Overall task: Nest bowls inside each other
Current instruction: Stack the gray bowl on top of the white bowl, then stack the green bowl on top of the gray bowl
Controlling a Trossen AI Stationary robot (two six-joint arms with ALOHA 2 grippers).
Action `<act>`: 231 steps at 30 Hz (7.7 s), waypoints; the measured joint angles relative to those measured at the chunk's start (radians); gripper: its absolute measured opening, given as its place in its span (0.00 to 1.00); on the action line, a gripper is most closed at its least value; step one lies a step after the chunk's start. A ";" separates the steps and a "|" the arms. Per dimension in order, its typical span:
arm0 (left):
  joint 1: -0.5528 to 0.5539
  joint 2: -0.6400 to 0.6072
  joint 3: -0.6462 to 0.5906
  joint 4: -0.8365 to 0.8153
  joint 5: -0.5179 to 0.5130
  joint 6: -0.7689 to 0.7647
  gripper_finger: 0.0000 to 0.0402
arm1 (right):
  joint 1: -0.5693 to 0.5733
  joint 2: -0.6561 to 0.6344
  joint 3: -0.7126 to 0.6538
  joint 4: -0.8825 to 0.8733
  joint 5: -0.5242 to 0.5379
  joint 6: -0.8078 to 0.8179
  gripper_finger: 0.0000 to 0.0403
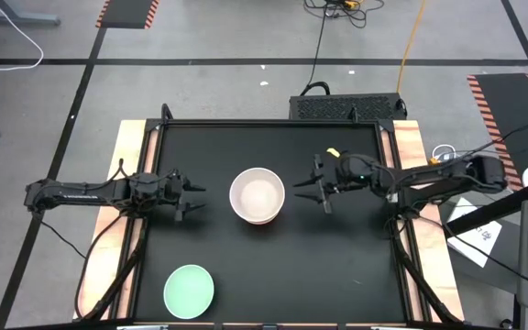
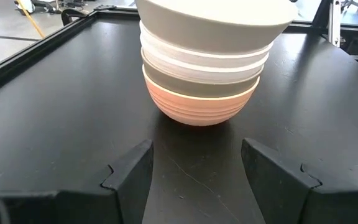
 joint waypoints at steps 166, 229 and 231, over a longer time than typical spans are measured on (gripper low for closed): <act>-0.001 0.061 -0.001 0.020 0.015 -0.004 0.61 | -0.083 -0.496 -0.317 -0.267 -0.022 0.090 0.28; -0.585 0.225 -0.041 0.383 -0.018 -0.129 0.61 | 0.009 -0.654 -0.483 -0.276 -0.019 0.213 0.28; -0.595 0.239 -0.033 0.378 -0.038 -0.193 0.61 | 0.009 -0.654 -0.483 -0.276 -0.019 0.218 0.28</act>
